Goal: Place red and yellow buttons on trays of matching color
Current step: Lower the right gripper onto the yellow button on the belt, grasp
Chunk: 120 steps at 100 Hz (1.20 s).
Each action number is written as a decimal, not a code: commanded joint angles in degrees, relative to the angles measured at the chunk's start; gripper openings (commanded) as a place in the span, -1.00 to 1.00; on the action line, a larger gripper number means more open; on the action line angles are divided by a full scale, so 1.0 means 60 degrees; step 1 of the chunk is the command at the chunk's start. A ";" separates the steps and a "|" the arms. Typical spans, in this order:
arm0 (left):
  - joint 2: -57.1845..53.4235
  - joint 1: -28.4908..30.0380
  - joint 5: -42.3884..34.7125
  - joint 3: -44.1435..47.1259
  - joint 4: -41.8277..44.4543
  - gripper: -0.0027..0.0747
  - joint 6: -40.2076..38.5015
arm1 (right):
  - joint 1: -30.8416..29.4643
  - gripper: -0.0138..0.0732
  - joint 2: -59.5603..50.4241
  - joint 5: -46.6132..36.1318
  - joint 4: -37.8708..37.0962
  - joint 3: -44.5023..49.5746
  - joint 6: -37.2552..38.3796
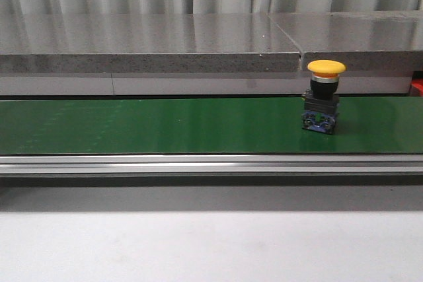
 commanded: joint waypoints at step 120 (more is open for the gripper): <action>0.0052 -0.0054 -0.0636 -0.0255 -0.0061 -0.98 0.0023 | 0.3147 0.78 -0.7927 0.0080 0.0471 0.8558 -0.1749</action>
